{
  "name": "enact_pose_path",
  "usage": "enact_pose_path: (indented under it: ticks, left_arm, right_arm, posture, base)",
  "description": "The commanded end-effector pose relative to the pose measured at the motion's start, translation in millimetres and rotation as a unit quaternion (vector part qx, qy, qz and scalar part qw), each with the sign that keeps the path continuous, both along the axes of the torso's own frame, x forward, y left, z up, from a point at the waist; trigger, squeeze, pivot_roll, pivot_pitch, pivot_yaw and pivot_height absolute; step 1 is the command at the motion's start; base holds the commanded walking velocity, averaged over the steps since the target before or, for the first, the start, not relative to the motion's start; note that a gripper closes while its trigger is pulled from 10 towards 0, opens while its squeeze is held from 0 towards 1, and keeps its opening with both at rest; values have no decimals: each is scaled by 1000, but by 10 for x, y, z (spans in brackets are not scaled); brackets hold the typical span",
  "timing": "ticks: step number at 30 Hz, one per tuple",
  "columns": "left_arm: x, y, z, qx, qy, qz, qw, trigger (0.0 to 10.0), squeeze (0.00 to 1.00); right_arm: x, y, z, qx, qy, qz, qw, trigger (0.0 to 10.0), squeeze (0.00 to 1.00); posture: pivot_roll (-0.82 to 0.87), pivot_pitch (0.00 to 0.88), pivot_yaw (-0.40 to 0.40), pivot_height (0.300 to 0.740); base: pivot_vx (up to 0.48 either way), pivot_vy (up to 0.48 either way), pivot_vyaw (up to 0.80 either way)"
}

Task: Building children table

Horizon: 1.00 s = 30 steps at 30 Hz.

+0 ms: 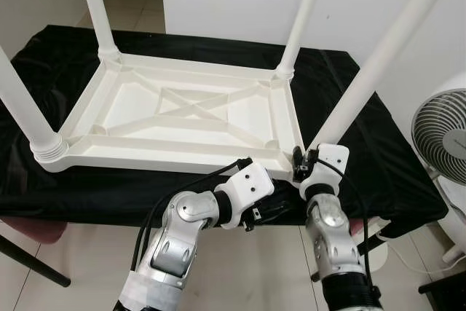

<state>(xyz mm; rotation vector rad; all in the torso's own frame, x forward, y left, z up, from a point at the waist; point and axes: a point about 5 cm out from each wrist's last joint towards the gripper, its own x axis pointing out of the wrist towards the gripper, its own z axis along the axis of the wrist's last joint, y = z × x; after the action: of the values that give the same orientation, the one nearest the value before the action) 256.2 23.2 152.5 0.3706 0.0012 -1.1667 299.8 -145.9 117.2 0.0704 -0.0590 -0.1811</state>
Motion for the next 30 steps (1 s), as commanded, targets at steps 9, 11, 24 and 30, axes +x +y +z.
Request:
enact_pose_path:
  ticks: [9, 11, 24, 30]
  left_arm:
    - [46, -91, 54, -53, -20, 102, 993, 10000, 0]
    - [46, -91, 54, -53, -20, 102, 993, 10000, 0]
    - [72, -56, 68, -51, -22, 110, 992, 10000, 0]
    - [83, -56, 75, -51, -24, 111, 992, 10000, 0]
  right_arm:
    - [-33, -62, -147, 3, 42, -13, 999, 0, 0]
    - [-33, -62, -147, 3, 42, -13, 999, 0, 0]
    - [22, -166, -44, -15, 33, 85, 996, 10000, 1000]
    - [78, -278, -20, -48, 35, 128, 990, 10000, 1000]
  posture:
    - [90, 36, -86, 740]
    - [90, 36, -86, 740]
    - [92, 46, -77, 740]
    - [88, 45, -71, 740]
  base:
    - [0, 0, 0]
    - [0, 0, 0]
    - [0, 0, 0]
    - [0, 0, 0]
